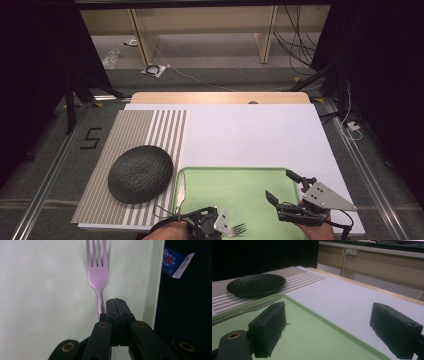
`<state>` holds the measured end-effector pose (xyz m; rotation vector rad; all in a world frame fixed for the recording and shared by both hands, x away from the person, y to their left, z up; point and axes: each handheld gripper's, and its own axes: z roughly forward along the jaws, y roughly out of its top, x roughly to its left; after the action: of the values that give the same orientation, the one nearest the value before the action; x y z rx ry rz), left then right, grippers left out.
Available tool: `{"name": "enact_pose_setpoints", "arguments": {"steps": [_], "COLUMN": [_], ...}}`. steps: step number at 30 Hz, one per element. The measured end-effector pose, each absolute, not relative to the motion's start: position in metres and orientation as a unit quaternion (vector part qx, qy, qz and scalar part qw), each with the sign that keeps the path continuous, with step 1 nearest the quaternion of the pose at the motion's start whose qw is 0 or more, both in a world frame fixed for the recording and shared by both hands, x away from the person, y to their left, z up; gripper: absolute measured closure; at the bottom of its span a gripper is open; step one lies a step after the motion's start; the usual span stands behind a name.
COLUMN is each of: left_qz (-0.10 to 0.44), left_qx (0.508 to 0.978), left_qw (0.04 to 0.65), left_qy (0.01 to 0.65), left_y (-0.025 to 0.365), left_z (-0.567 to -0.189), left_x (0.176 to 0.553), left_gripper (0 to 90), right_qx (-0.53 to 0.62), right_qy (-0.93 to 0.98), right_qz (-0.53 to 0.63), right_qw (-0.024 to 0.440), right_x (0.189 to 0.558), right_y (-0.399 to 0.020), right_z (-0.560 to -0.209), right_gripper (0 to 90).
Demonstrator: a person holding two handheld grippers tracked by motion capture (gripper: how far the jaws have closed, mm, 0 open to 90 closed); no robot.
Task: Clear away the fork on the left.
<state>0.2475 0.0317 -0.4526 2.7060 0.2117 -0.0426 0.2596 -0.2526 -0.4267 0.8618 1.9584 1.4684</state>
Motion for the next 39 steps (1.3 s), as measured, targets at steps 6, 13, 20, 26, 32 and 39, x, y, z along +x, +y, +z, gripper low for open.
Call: {"name": "enact_pose_setpoints", "arguments": {"steps": [6,13,20,26,32,39], "left_qz": [-0.018,-0.015,-0.002,0.014,0.031,0.047], "left_qx": [0.975,0.973,0.97,0.966,0.964,0.961], "left_qw": [0.207,0.217,0.223,0.23,0.226,0.219], "left_qy": [0.074,0.082,0.094,0.117,0.139,0.162], "left_y": [0.028,0.029,0.032,0.039,0.047,0.057], "left_z": [-0.463,-0.464,-0.464,-0.465,-0.465,-0.464], "left_x": [0.245,0.247,0.254,0.262,0.272,0.282], "left_gripper": [89.7,89.7,89.7,89.6,89.6,89.6], "right_qx": [0.32,0.319,0.32,0.32,0.318,0.32], "right_qy": [0.727,0.727,0.726,0.727,0.727,0.727], "right_qz": [0.544,0.544,0.545,0.544,0.544,0.544], "right_qw": [0.27,0.271,0.27,0.27,0.272,0.27], "right_x": [0.26,0.26,0.26,0.259,0.26,0.259], "right_y": [-0.252,-0.253,-0.253,-0.253,-0.253,-0.253], "right_z": [-0.427,-0.427,-0.427,-0.427,-0.427,-0.427], "right_gripper": [14.3,14.4,14.4,14.4,14.4,14.4]}}
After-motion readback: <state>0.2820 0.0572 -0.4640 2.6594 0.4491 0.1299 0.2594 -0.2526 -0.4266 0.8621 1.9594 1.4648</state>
